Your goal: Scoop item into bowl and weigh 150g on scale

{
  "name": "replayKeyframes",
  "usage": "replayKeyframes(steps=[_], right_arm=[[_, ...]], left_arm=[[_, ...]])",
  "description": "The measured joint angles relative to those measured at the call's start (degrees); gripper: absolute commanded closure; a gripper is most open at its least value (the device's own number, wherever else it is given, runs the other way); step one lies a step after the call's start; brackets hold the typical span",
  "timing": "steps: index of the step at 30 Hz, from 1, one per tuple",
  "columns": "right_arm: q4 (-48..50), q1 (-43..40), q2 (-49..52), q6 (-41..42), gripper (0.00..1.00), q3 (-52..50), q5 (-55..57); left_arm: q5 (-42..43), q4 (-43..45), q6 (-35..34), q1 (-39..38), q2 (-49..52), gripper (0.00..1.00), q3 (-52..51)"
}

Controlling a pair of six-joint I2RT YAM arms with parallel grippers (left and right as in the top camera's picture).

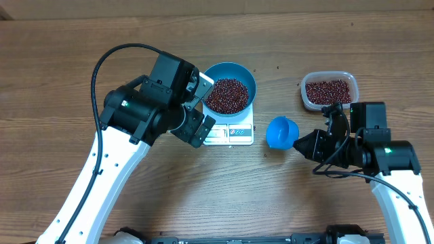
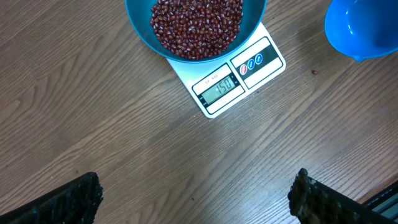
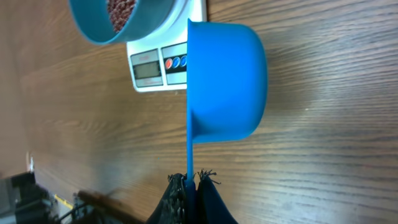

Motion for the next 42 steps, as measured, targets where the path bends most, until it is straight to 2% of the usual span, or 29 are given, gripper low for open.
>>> replayKeyframes(steps=[7, 13, 17, 18, 19, 21, 22, 24, 28, 33, 39, 42], right_arm=[[7.9, 0.0, 0.0, 2.7, 0.96, -4.5, 6.3], [9.2, 0.0, 5.0, 3.1, 0.96, -6.1, 7.6], [9.5, 0.0, 7.5, 3.5, 0.66, -6.1, 8.0], [9.4, 0.0, 7.6, 3.4, 0.49, -6.1, 8.0], [9.4, 0.0, 7.6, 3.5, 0.41, -6.1, 8.0], [9.4, 0.0, 7.6, 3.5, 0.34, -6.1, 8.0], [9.2, 0.0, 7.6, 3.9, 0.24, -6.1, 8.1], [8.5, 0.0, 7.6, 4.3, 0.17, -6.1, 8.2], [3.9, 0.0, 7.6, 5.0, 0.13, -4.0, 12.3], [-4.2, 0.0, 7.3, 5.8, 0.04, 4.3, 20.2], [-12.6, 0.4, 4.8, 5.9, 0.04, 11.9, 23.6], [-13.6, 4.0, -0.4, 2.1, 0.02, 14.1, 21.2]], left_arm=[[0.0, 0.0, 0.0, 0.0, 0.0, 0.0, 0.0], [0.0, 0.0, 0.0, 0.0, 0.0, 0.0, 0.0], [0.0, 0.0, 0.0, 0.0, 0.0, 0.01, 0.0], [0.0, 0.0, 0.0, 0.0, 0.0, 0.0, 0.0], [0.0, 0.0, 0.0, 0.0, 0.0, 0.0, 0.0], [0.0, 0.0, 0.0, 0.0, 0.0, 0.01, 0.0], [0.0, 0.0, 0.0, 0.0, 0.0, 0.0, 0.0], [0.0, 0.0, 0.0, 0.0, 0.0, 0.0, 0.0], [0.0, 0.0, 0.0, 0.0, 0.0, 0.0, 0.0], [0.0, 0.0, 0.0, 0.0, 0.0, 0.0, 0.0], [0.0, 0.0, 0.0, 0.0, 0.0, 0.0, 0.0], [0.0, 0.0, 0.0, 0.0, 0.0, 0.0, 0.0]])
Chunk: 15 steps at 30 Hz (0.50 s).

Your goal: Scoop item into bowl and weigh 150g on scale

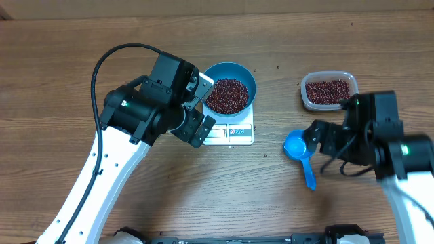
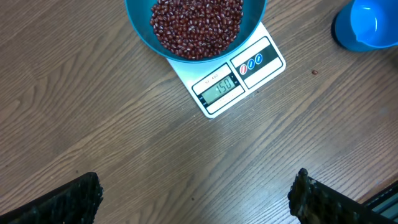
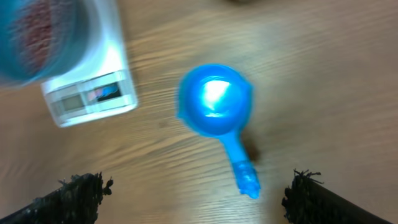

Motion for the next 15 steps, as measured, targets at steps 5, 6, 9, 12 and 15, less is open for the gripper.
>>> replayKeyframes(steps=[5, 6, 9, 12, 15], right_arm=[[-0.8, 9.8, -10.6, -10.6, 0.0, 0.9, -9.2], [-1.0, 11.3, -12.3, -12.1, 0.0, 0.9, -10.2], [-1.3, 13.7, -14.4, -14.4, 0.0, 0.9, -11.2], [-1.3, 14.1, -14.1, -15.7, 0.0, 0.9, -11.6], [-1.3, 14.1, -13.7, -16.1, 0.0, 0.9, -11.6]], left_arm=[[0.0, 0.0, 0.0, 0.0, 0.0, 0.0, 0.0], [0.0, 0.0, 0.0, 0.0, 0.0, 0.0, 0.0], [0.0, 0.0, 0.0, 0.0, 0.0, 0.0, 0.0], [0.0, 0.0, 0.0, 0.0, 0.0, 0.0, 0.0], [0.0, 0.0, 0.0, 0.0, 0.0, 0.0, 0.0]])
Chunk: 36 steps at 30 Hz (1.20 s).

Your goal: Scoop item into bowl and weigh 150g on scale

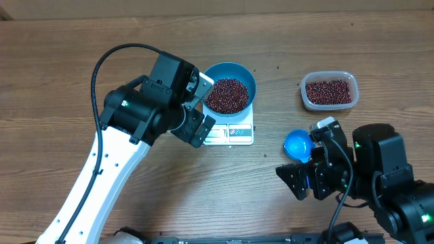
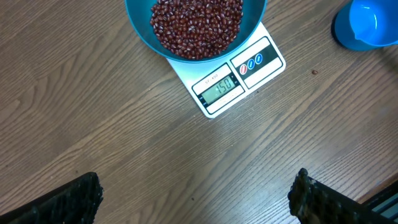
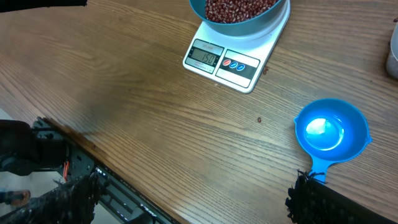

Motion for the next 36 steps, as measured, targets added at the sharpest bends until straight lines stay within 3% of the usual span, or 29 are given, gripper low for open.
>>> replayKeyframes(steps=[11, 15, 19, 26, 30, 36], right_arm=[[0.8, 0.1, -0.1, -0.6, 0.0, -0.2, 2.2], [16.4, -0.2, -4.7, -0.9, 0.0, -8.0, 5.4], [38.8, -1.5, -18.1, -1.2, 0.0, -29.4, 4.9], [65.4, -4.5, -34.2, -5.2, 0.0, -52.0, 2.5], [66.8, -4.6, -40.3, -13.8, 0.0, -55.2, 0.6], [62.8, -4.6, -45.0, -16.7, 0.0, -56.7, 1.8]], left_arm=[[0.0, 0.0, 0.0, 0.0, 0.0, 0.0, 0.0], [0.0, 0.0, 0.0, 0.0, 0.0, 0.0, 0.0], [0.0, 0.0, 0.0, 0.0, 0.0, 0.01, -0.1], [0.0, 0.0, 0.0, 0.0, 0.0, 0.0, -0.1], [0.0, 0.0, 0.0, 0.0, 0.0, 0.0, -0.1], [0.0, 0.0, 0.0, 0.0, 0.0, 0.0, -0.1]])
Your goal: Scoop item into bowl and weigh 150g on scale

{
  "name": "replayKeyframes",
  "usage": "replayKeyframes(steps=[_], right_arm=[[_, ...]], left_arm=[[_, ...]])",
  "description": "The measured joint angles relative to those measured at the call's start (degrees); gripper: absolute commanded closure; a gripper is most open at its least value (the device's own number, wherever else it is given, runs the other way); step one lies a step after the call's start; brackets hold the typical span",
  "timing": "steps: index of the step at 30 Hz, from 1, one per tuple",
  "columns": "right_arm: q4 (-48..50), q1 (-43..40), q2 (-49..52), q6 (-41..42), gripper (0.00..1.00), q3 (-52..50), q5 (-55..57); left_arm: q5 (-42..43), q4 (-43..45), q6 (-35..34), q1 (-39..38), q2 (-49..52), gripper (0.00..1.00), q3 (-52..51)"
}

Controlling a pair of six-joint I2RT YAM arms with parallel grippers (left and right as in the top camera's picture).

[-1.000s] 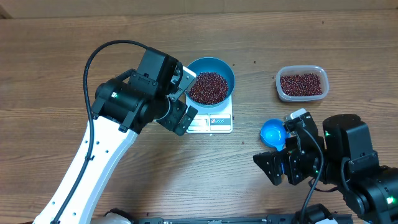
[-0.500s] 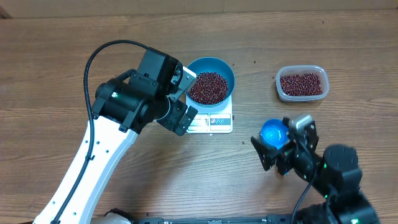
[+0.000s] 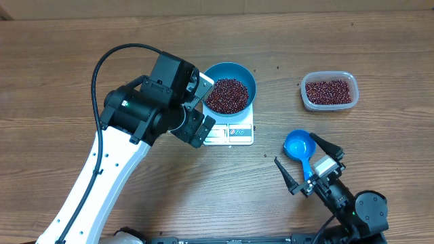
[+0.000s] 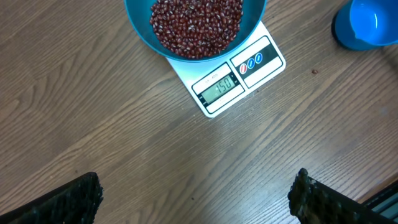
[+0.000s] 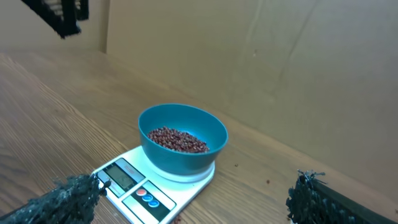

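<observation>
A blue bowl of red beans stands on the white scale. In the left wrist view the scale reads 150 under the bowl. The empty blue scoop lies on the table right of the scale, also in the left wrist view. My left gripper hangs open just left of the scale, nothing between its fingers. My right gripper is open over the scoop's handle near the front edge. It looks level at the bowl and the scale.
A clear tub of red beans sits at the back right. A few stray beans lie on the wood beside the scale. A cardboard wall stands behind the table.
My right arm has dropped back toward the front edge, and its camera now looks level across the table instead of down. The scoop lies where it was. The left arm has not moved.
My right gripper first held the scoop by its handle, tipped on its side, just right of the scale. Then the scoop lay on the table with the gripper open above it. The gripper then stood nearer the front, and now low at the front edge.
</observation>
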Motion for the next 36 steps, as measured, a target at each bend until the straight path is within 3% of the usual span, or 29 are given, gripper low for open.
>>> replayKeyframes(steps=[12, 21, 36], right_arm=[[0.6, 0.0, -2.7, -0.7, 0.0, -6.8, 2.8], [0.7, 0.0, -2.7, 5.7, 0.0, -7.0, 6.4], [0.7, 0.0, -2.7, 6.8, 0.0, -7.0, 7.0]], left_arm=[[0.0, 0.0, 0.0, 0.0, 0.0, 0.0, 0.0], [0.0, 0.0, 0.0, 0.0, 0.0, 0.0, 0.0], [0.0, 0.0, 0.0, 0.0, 0.0, 0.0, 0.0]])
